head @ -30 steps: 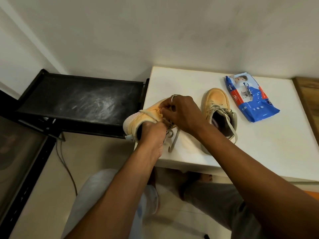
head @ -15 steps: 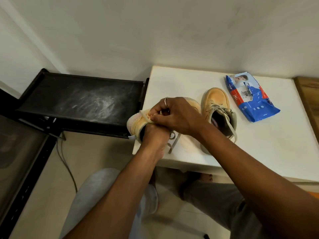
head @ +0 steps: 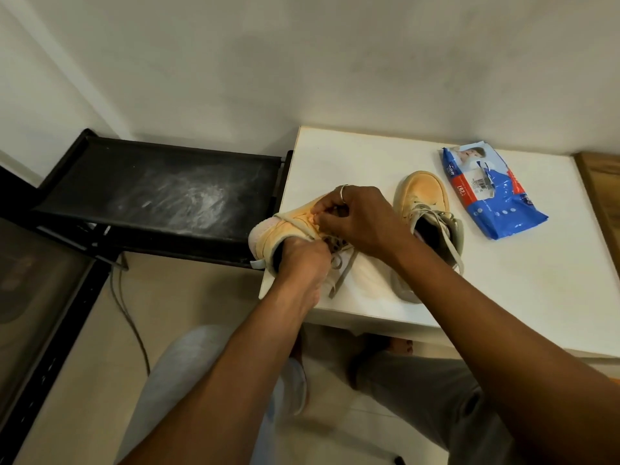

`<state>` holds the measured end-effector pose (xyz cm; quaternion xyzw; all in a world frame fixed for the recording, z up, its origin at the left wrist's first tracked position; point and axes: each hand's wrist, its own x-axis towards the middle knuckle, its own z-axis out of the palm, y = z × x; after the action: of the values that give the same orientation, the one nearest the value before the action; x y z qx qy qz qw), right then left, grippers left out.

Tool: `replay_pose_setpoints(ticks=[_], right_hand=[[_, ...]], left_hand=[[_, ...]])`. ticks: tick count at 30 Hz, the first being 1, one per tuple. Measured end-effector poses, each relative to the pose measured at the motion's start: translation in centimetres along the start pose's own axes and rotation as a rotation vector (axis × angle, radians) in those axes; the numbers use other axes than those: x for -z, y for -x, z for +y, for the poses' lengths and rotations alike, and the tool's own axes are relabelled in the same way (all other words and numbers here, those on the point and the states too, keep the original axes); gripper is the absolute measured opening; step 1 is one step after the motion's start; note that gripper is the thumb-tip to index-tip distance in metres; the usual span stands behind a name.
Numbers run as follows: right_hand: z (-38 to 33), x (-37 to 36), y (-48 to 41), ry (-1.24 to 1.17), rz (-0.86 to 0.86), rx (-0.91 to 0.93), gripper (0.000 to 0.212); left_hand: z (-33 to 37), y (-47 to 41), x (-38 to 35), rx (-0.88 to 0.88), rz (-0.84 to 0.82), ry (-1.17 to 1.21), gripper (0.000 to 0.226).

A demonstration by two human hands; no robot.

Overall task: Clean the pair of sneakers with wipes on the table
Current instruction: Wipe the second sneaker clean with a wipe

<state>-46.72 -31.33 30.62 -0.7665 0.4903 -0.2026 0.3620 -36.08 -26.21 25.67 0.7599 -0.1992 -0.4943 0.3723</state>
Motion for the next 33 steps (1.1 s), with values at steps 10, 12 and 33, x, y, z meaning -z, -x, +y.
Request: replay_pose_setpoints(ticks=[10,12,33], right_hand=[[-0.3,0.7,0.1,-0.018,-0.188,-0.001,0.010],[-0.3,0.3,0.1,-0.015,-0.128,0.007,0.010],[-1.1,0.9,0.0,0.047,-0.205,0.006,0.007]], left_hand=[[0.0,0.2,0.0,0.038,0.001,-0.005,0.019],[0.0,0.0,0.0,0.038,0.008,-0.022,0.018],[0.0,0.5,-0.1,0.066,0.015,-0.028,0.019]])
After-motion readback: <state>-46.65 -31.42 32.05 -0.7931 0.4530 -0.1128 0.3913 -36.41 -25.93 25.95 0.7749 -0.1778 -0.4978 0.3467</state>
